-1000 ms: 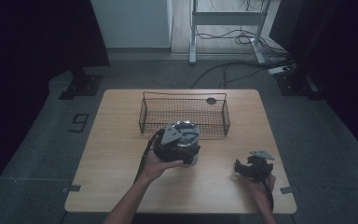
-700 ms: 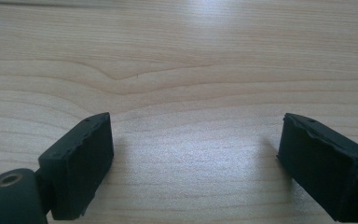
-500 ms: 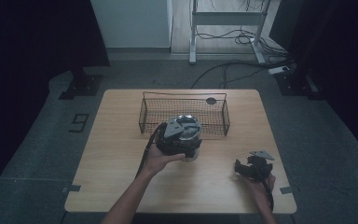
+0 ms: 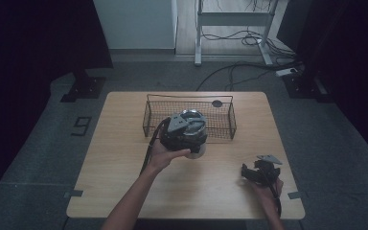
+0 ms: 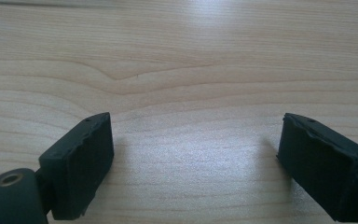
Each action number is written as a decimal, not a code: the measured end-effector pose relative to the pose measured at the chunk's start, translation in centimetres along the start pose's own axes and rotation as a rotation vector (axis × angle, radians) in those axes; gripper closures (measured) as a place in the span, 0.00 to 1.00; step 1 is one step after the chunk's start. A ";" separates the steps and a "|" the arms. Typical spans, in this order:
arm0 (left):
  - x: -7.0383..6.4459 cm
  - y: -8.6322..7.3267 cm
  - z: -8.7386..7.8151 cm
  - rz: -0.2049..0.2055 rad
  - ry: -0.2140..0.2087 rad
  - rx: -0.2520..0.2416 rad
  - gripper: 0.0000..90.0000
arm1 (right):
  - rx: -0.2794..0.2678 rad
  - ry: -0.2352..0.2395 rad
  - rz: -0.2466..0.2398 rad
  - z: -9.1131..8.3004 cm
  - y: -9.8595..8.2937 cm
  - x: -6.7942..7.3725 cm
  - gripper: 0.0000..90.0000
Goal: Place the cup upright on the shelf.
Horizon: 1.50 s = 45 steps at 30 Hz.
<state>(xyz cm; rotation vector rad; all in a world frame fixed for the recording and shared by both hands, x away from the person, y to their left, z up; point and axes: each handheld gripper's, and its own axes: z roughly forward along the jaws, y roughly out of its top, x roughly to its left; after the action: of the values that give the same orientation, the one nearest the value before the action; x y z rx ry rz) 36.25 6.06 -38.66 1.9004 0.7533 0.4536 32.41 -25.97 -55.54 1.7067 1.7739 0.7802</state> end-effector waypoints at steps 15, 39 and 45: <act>1.4 1.0 0.3 -0.010 0.014 -0.013 0.04 | 0.000 0.000 0.000 0.0 0.0 0.0 0.11; 4.0 2.7 1.7 -0.047 0.042 -0.016 0.04 | -0.005 -0.001 0.002 0.0 0.0 0.0 0.12; 4.6 3.0 2.1 -0.060 0.049 -0.013 0.04 | -0.005 -0.001 0.002 0.0 0.0 0.0 0.12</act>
<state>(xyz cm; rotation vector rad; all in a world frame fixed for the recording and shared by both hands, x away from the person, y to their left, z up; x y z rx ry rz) 41.87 6.84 -36.92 1.8556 0.8354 0.4674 32.40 -25.97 -55.57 1.7054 1.7681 0.7843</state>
